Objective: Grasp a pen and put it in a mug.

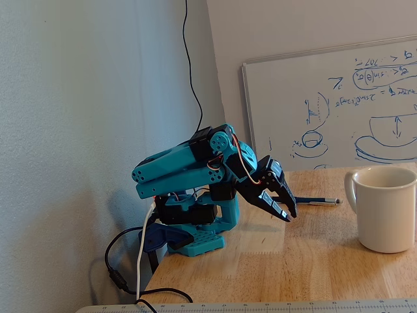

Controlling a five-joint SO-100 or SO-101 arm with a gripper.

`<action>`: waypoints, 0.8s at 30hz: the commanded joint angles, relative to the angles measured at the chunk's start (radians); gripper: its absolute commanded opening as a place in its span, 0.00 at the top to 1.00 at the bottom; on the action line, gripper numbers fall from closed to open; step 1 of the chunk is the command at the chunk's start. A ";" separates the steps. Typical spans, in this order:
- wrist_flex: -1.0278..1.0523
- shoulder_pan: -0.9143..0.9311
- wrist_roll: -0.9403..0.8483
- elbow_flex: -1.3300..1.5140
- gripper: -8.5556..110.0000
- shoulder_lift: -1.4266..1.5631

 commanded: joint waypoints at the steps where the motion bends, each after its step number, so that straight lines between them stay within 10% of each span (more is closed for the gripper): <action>1: -0.005 -0.012 0.015 -0.009 0.89 0.029; 15: -0.005 -0.011 0.048 -0.031 0.89 0.028; 24: -0.005 -0.091 0.538 -0.206 0.89 -0.186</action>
